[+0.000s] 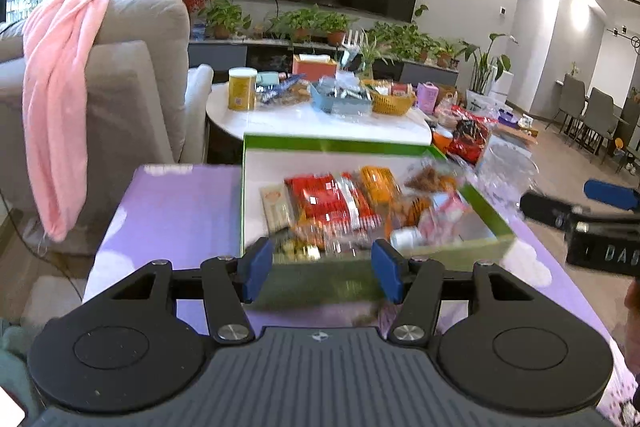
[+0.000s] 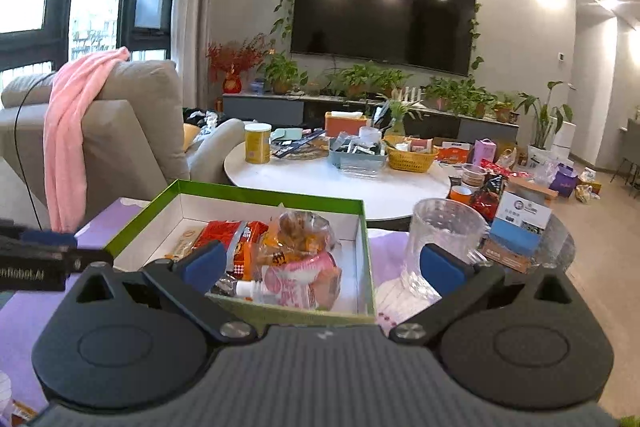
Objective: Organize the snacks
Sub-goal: 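Grasp the red-labelled meat snack pack with the left gripper, then drop the meat pack into the box with the left gripper while the right drops the dark-candy bag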
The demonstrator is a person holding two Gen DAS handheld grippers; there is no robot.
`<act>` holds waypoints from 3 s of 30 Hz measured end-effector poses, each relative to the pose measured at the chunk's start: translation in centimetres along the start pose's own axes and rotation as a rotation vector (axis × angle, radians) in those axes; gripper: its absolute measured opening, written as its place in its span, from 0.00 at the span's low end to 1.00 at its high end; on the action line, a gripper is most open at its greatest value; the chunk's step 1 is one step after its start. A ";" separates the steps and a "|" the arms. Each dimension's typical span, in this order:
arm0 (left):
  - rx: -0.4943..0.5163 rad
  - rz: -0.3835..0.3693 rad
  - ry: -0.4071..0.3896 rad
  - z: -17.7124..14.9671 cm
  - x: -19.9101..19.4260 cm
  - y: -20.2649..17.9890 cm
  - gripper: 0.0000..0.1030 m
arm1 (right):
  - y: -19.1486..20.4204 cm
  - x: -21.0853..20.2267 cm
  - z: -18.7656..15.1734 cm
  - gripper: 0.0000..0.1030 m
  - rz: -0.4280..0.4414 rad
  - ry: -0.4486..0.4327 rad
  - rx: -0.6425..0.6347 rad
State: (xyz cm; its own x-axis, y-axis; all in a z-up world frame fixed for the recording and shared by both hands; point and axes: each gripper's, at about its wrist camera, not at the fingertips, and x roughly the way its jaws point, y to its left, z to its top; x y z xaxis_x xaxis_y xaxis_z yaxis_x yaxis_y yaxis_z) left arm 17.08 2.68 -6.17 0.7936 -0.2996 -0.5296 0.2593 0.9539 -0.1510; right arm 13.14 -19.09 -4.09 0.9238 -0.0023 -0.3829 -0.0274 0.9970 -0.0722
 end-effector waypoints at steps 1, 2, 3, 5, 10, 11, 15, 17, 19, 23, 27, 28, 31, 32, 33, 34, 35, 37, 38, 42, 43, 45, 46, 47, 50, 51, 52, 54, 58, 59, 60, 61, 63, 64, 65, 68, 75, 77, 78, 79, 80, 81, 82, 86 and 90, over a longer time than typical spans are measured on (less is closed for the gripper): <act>-0.004 -0.002 0.009 -0.4 -0.4 0.0 0.51 | 0.0 -0.4 -0.2 0.60 -0.002 -0.009 0.000; -0.008 -0.004 0.016 -0.8 -0.7 -0.1 0.52 | 0.0 -0.8 -0.5 0.60 -0.005 -0.016 -0.004; -0.010 -0.006 0.022 -1.4 -1.1 -0.2 0.53 | 0.0 -1.1 -0.7 0.60 -0.011 -0.020 -0.009; -0.021 -0.009 0.040 -2.5 -1.7 -0.3 0.58 | 0.2 -1.4 -1.1 0.60 -0.022 -0.016 -0.018; -0.046 -0.025 0.114 -4.7 -2.5 -0.8 0.59 | 0.3 -2.9 -2.2 0.60 -0.019 -0.008 -0.002; -0.042 -0.027 0.128 -5.2 -2.7 -1.1 0.59 | 0.3 -3.1 -2.4 0.60 -0.015 -0.004 -0.001; -0.006 -0.027 0.178 -6.6 -2.9 -2.3 0.60 | 0.4 -3.6 -3.1 0.60 -0.008 0.006 -0.008; 0.001 -0.025 0.196 -7.2 -2.9 -2.7 0.60 | 0.3 -3.8 -3.3 0.60 -0.003 0.013 -0.008; 0.004 -0.020 0.206 -7.6 -3.0 -2.9 0.60 | 0.3 -3.8 -3.6 0.60 -0.001 0.020 -0.007; 0.007 -0.002 0.214 -8.2 -3.1 -3.2 0.60 | 0.1 -3.9 -4.2 0.60 -0.001 0.038 0.001; 0.005 0.012 0.240 -8.8 -2.8 -3.4 0.60 | 0.0 -3.9 -4.9 0.60 0.000 0.053 0.007; 0.007 0.014 0.247 -8.9 -2.7 -3.5 0.60 | 0.0 -4.0 -5.2 0.60 0.000 0.055 0.009; 0.017 0.022 0.268 -9.2 -2.2 -3.9 0.60 | 0.0 -4.0 -5.7 0.60 0.007 0.066 0.013; 0.020 0.028 0.275 -9.3 -2.0 -4.0 0.60 | 0.0 -4.0 -5.8 0.60 0.009 0.069 0.013; 0.023 0.034 0.281 -9.4 -1.8 -4.1 0.60 | 0.0 -4.0 -5.9 0.60 0.011 0.071 0.012; 0.028 0.042 0.284 -9.6 -1.6 -4.2 0.60 | 0.0 -3.9 -6.0 0.60 0.013 0.074 0.011; 0.035 0.052 0.283 -9.7 -1.5 -4.3 0.60 | 0.0 -3.9 -6.2 0.60 0.015 0.075 0.010; 0.045 0.067 0.284 -9.8 -1.4 -4.4 0.60 | 0.0 -3.9 -6.4 0.60 0.019 0.080 0.007; 0.041 0.069 0.284 -9.8 -1.3 -4.4 0.61 | 0.0 -3.8 -6.4 0.60 0.024 0.082 0.005; 0.016 0.073 0.284 -9.7 -1.3 -4.1 0.61 | 0.3 -3.5 -6.7 0.60 0.046 0.096 -0.001; 0.005 0.068 0.283 -9.7 -1.3 -3.9 0.61 | 0.5 -3.4 -6.8 0.60 0.052 0.100 -0.003; -0.022 0.044 0.283 -9.7 -1.3 -3.4 0.60 | 0.8 -3.3 -6.9 0.60 0.063 0.106 -0.007; -0.039 0.035 0.281 -9.6 -1.4 -3.2 0.59 | 0.9 -3.2 -7.0 0.60 0.068 0.109 -0.009; -0.055 0.025 0.276 -9.5 -1.6 -3.0 0.58 | 1.0 -3.1 -7.0 0.60 0.073 0.111 -0.011; -0.041 0.034 0.233 -8.9 -2.3 -3.1 0.54 | 1.4 -2.9 -6.9 0.60 0.091 0.118 -0.013; -0.032 0.043 0.218 -8.7 -2.5 -3.2 0.54 | 1.6 -2.8 -6.9 0.60 0.101 0.119 -0.012; -0.028 0.050 0.208 -8.5 -2.7 -3.1 0.54 | 1.8 -2.6 -6.8 0.60 0.114 0.122 -0.013; -0.033 0.062 0.188 -8.0 -3.1 -2.8 0.54 | 2.5 -2.2 -6.7 0.60 0.144 0.130 -0.023; -0.047 0.103 0.161 -7.3 -3.7 -1.4 0.54 | 4.1 -1.0 -6.7 0.60 0.189 0.151 -0.059; -0.053 0.113 0.155 -7.2 -3.8 -1.0 0.54 | 4.5 -0.6 -6.7 0.60 0.196 0.161 -0.062; -0.062 0.124 0.151 -7.1 -3.9 -0.5 0.54 | 4.9 -0.1 -6.7 0.60 0.204 0.172 -0.065; -0.069 0.131 0.147 -7.0 -3.9 -0.1 0.54 | 5.2 0.4 -6.7 0.60 0.215 0.184 -0.067; -0.085 0.142 0.136 -6.8 -4.1 0.7 0.54 | 5.9 1.4 -6.8 0.60 0.230 0.207 -0.075; -0.087 0.149 0.131 -6.7 -4.1 1.1 0.54 | 6.3 1.8 -6.8 0.60 0.234 0.214 -0.081; -0.088 0.158 0.125 -6.6 -4.1 1.4 0.54 | 6.5 2.2 -6.8 0.60 0.235 0.220 -0.086; -0.089 0.174 0.117 -6.2 -3.8 2.3 0.54 | 7.2 3.6 -7.0 0.60 0.245 0.247 -0.091; -0.090 0.165 0.126 -5.5 -2.2 3.5 0.54 | 7.3 6.7 -7.0 0.60 0.230 0.316 -0.022; -0.094 0.158 0.132 -5.4 -1.7 3.7 0.54 | 7.3 7.3 -7.0 0.60 0.232 0.327 -0.006; -0.096 0.157 0.135 -5.4 -1.4 3.8 0.54 | 7.3 7.5 -7.0 0.60 0.231 0.328 -0.006; -0.097 0.156 0.139 -5.5 -1.2 3.8 0.54 | 7.4 7.6 -7.0 0.60 0.227 0.330 -0.009; -0.098 0.154 0.142 -5.5 -1.0 3.8 0.54 | 7.4 7.7 -7.1 0.60 0.223 0.333 -0.012; -0.099 0.153 0.145 -5.6 -0.9 3.9 0.54 | 7.5 7.8 -7.1 0.60 0.221 0.342 -0.015; -0.100 0.153 0.147 -5.6 -0.8 4.0 0.54 | 7.5 7.9 -7.2 0.60 0.224 0.352 -0.015; -0.102 0.149 0.149 -5.7 -0.6 4.1 0.54 | 7.4 7.8 -7.1 0.59 0.224 0.360 -0.014; -0.099 0.148 0.144 -5.6 -0.9 3.9 0.54 | 7.9 6.9 -6.9 0.59 0.220 0.337 -0.057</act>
State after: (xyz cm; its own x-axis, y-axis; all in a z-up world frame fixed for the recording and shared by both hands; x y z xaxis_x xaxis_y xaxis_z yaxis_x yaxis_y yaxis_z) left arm 14.29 6.75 -10.97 0.7305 -0.1569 -0.6647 0.0846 0.9865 -0.1400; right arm 16.63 -11.75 -13.67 0.7169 0.1761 -0.6745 -0.2406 0.9706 -0.0024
